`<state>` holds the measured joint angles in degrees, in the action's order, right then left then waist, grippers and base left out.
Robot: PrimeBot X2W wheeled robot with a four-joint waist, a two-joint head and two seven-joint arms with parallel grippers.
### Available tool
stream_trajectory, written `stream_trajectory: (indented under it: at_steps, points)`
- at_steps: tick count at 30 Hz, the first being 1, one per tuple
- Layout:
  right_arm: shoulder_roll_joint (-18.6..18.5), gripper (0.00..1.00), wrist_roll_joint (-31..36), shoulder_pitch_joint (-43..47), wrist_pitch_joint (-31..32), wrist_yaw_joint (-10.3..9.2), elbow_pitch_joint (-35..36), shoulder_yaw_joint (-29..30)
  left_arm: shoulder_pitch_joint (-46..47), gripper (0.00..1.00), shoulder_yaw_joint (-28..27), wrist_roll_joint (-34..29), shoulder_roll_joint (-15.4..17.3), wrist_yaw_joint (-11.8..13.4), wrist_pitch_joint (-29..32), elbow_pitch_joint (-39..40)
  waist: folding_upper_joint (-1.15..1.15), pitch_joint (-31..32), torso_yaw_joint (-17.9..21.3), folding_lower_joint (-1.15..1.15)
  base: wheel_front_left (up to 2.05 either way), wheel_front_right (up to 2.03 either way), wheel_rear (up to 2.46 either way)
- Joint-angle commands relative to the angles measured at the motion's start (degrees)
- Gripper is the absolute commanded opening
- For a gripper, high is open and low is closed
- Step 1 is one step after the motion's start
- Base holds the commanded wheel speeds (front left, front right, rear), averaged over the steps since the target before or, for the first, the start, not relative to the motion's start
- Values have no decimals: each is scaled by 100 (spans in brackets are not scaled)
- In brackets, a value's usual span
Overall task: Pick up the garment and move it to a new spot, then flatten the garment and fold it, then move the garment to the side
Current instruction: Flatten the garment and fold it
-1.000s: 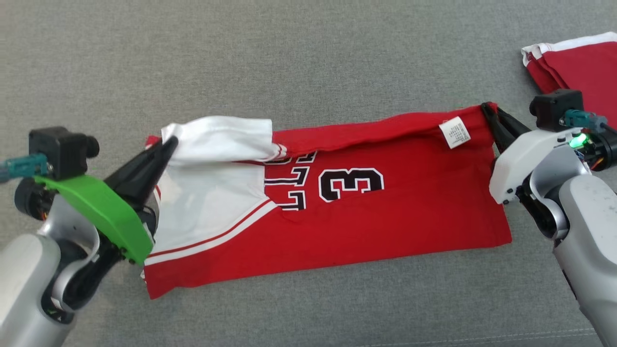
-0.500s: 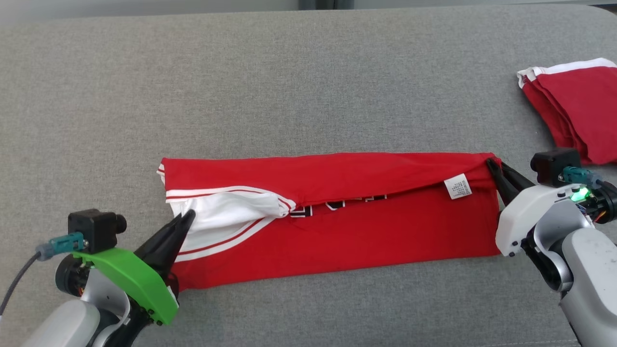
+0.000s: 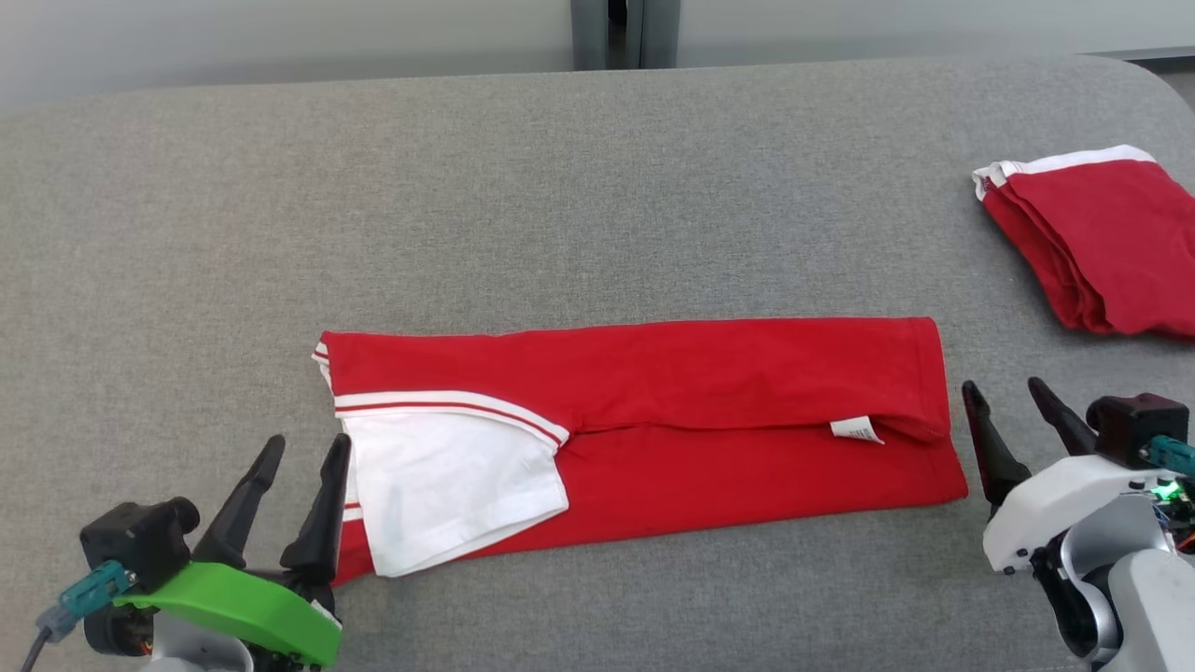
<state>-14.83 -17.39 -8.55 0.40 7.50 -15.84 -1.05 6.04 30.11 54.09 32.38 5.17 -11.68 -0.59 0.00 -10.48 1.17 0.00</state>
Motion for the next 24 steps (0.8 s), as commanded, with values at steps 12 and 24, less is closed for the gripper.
stream_trajectory:
  at_steps: [12, 24]
  points:
    - [591, 100, 323, 64, 644, -2, 280, 721, -171, 100, -554, -669, -703, 583, -355, -188, 0, 198, -263, 0, 0, 0, 0]
    - [704, 100, 618, -187, 1228, -2, -701, 980, -334, 100, -1016, -1147, -991, 624, -354, -363, 0, 196, -764, 0, 0, 0, 0]
